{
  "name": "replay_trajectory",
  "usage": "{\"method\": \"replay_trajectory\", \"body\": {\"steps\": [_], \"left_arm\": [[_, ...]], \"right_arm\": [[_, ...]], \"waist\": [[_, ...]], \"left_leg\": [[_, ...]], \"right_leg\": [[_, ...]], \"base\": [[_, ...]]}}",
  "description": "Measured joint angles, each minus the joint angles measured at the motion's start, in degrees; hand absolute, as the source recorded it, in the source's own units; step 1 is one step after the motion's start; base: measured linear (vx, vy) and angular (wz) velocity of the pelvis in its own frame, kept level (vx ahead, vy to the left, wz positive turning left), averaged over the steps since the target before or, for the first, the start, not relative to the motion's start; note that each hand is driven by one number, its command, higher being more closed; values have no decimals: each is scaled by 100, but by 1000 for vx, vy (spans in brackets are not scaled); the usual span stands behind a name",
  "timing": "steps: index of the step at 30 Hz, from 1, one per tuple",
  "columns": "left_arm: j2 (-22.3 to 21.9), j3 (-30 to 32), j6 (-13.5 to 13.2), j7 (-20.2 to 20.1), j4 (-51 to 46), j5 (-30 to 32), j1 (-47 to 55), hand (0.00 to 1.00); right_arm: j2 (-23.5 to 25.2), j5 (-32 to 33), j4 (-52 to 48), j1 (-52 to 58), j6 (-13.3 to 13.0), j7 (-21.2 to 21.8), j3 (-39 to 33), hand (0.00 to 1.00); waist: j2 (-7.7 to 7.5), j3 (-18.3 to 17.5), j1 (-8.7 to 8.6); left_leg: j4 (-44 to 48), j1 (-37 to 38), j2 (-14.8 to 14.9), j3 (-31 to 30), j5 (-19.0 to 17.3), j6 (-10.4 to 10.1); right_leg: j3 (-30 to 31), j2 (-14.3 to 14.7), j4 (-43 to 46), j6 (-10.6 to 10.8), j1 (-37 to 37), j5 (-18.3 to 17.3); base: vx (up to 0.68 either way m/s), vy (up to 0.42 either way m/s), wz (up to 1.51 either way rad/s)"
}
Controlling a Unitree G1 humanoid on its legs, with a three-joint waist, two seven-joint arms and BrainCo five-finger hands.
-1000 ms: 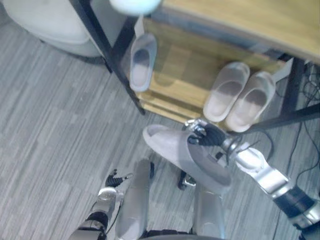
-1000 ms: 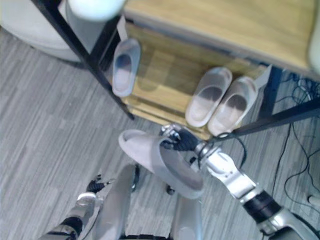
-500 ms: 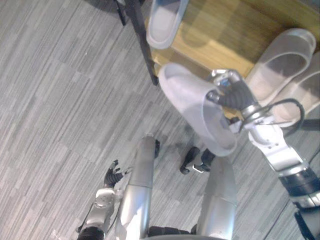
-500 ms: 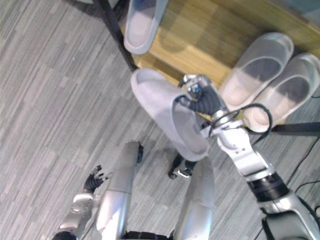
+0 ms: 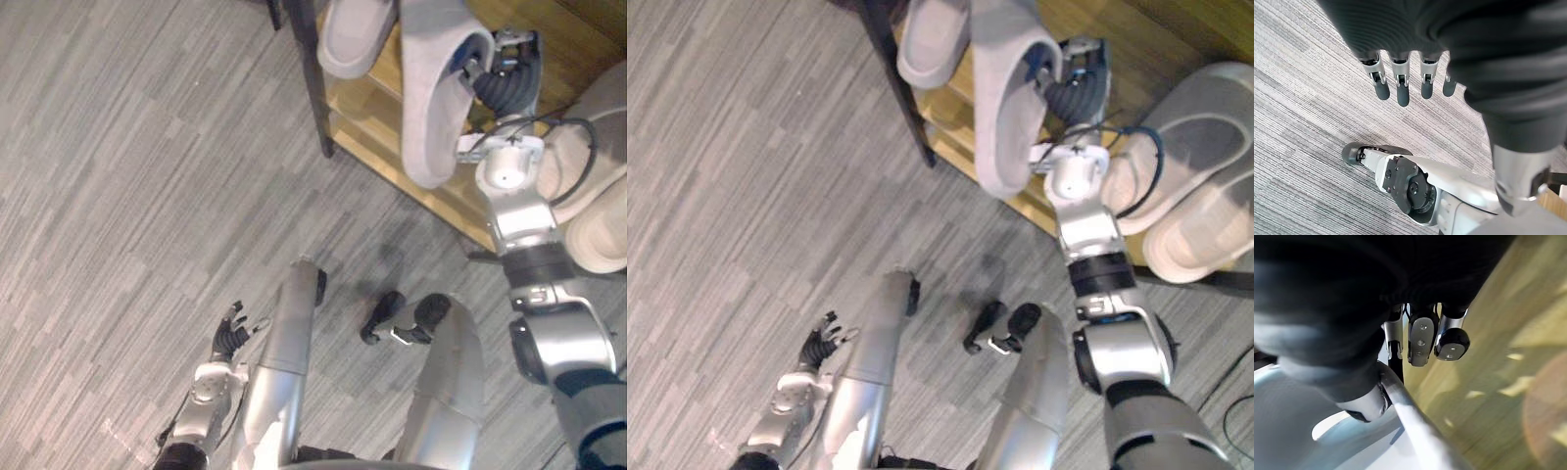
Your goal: Organize the slippers on the shoe rack
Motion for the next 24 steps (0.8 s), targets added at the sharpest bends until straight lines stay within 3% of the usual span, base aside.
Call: {"method": "replay_trajectory", "body": {"steps": [9,10,18,24], "left_arm": [[3,-168,-130,229,296,-179,35,0],[2,-184,-149,243,331,-207,21,0],[10,-267,-179,331,508,-259,-38,0],[-123,-320,-81,322,1602,-315,-670,0]], "right_arm": [[28,20,1342,-837,113,-260,-156,100],[53,64,1345,-873,118,-329,-305,0],[58,443,1574,-1057,146,-593,-726,0],[421,962,1553,-1185,87,-575,-711,0]], "waist": [[-3,-319,28],[-2,-321,31],[10,-341,31],[15,-544,-6]], "left_leg": [[-363,27,-44,-14,163,-181],[-398,37,-54,-23,184,-209],[-657,222,-82,-79,313,-240],[-734,289,-66,-77,350,-259]], "right_leg": [[-63,-70,-174,-66,-25,36],[-72,-77,-181,-84,-25,45],[-194,-119,-341,-63,191,34],[-218,-107,-402,-140,263,77]], "base": [[1,-12,8],[3,-8,5],[-15,12,7],[-8,39,1]]}}
